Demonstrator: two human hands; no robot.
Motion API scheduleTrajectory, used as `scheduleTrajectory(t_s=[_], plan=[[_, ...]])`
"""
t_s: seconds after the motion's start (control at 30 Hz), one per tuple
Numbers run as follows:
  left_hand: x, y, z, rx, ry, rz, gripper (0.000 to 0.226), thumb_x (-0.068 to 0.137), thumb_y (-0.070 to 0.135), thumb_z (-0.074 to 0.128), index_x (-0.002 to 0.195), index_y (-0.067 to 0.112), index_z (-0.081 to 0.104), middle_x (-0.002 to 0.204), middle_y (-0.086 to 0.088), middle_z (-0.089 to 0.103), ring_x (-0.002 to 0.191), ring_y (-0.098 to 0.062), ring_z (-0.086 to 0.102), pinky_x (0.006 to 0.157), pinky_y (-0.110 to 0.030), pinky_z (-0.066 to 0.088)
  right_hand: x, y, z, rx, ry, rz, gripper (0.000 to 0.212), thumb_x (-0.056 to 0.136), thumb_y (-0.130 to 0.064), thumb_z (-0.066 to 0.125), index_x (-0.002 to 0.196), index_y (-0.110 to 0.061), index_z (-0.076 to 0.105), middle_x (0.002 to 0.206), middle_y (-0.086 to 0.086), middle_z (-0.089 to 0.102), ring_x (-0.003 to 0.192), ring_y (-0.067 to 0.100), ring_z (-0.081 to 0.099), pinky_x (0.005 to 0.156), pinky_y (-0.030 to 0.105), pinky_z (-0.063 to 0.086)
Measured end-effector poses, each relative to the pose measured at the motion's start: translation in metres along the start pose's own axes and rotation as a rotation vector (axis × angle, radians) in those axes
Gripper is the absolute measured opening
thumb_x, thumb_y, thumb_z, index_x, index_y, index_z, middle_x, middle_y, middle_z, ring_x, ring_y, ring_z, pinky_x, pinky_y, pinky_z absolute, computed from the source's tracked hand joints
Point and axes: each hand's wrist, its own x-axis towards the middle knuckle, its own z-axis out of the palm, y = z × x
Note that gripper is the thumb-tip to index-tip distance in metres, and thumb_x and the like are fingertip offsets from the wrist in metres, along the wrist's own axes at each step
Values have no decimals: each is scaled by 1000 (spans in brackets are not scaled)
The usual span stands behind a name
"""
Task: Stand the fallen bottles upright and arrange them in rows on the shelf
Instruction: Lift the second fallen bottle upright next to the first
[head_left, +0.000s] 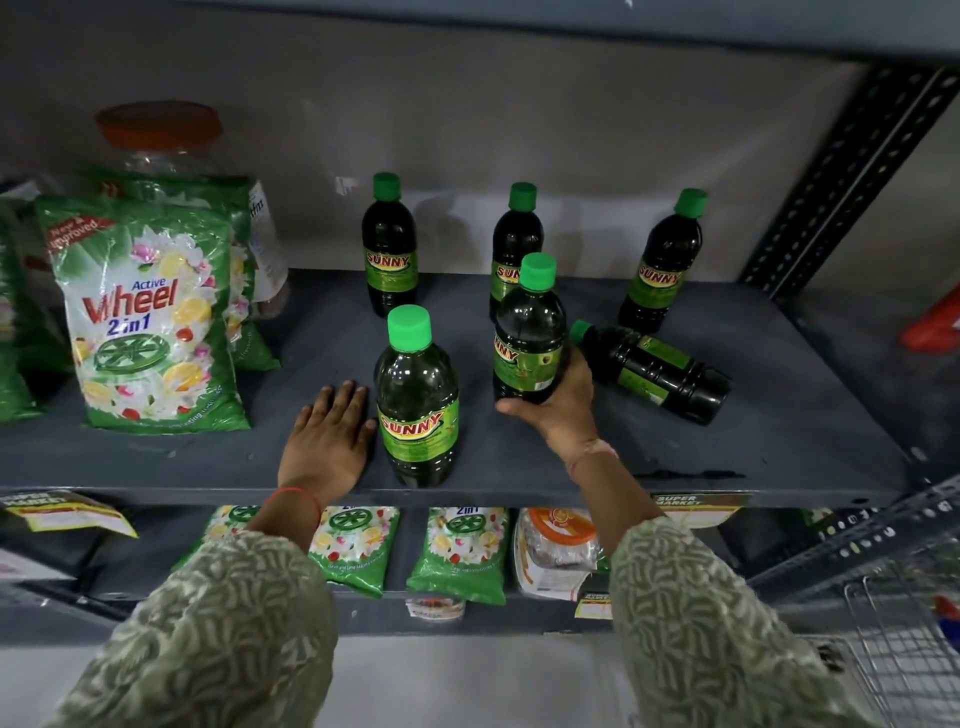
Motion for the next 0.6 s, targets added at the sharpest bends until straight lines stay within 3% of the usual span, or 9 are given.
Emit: scheduleTrajectory(t_s=[0.1, 0.2, 0.37, 0.43, 0.53, 0.6], plan=[[0, 0, 1, 4, -4, -2, 55, 96, 32, 23, 146, 17, 8, 159, -3, 6, 146, -22, 1, 120, -39, 6, -4, -7, 3, 30, 41, 30, 77, 50, -17, 88, 109, -11, 38, 114, 12, 55, 111, 29, 54, 92, 36, 45], [1, -2, 1, 12, -3, 6, 55, 95, 32, 24, 146, 18, 8, 159, -3, 6, 146, -23, 2, 120, -40, 7, -3, -3, -6, 69, -32, 50, 61, 64, 0, 78, 113, -2, 41, 114, 19, 61, 101, 22, 56, 84, 28, 41], [0, -1, 1, 24, -5, 6, 55, 96, 31, 24, 146, 17, 8, 159, -4, 5, 146, -23, 2, 120, -40, 6, 1, 3, -12, 87, -144, 54, 65, 75, 9, 63, 133, -6, 38, 132, 15, 53, 122, 26, 49, 106, 39, 38], [0, 0, 0, 9, 1, 1, 55, 96, 32, 24, 146, 17, 8, 159, -4, 6, 146, -23, 2, 120, -40, 6, 1, 6, -13, 82, -160, 51, 69, 76, 7, 64, 137, -8, 35, 135, 14, 51, 125, 25, 47, 108, 39, 36], [1, 0, 1, 6, 5, -1, 54, 96, 32, 23, 146, 18, 9, 159, -3, 6, 146, -23, 3, 120, -40, 7, 0, 3, -11, 97, -122, 65, 90, 61, -6, 81, 137, -9, 32, 134, 13, 52, 124, 25, 49, 106, 41, 39], [2, -1, 2, 11, 7, 1, 54, 95, 32, 23, 146, 18, 9, 159, -3, 7, 146, -23, 3, 120, -40, 7, -1, 1, -5, 81, -42, 40, 93, 48, -16, 88, 128, -9, 42, 126, 10, 57, 118, 26, 53, 102, 44, 43]])
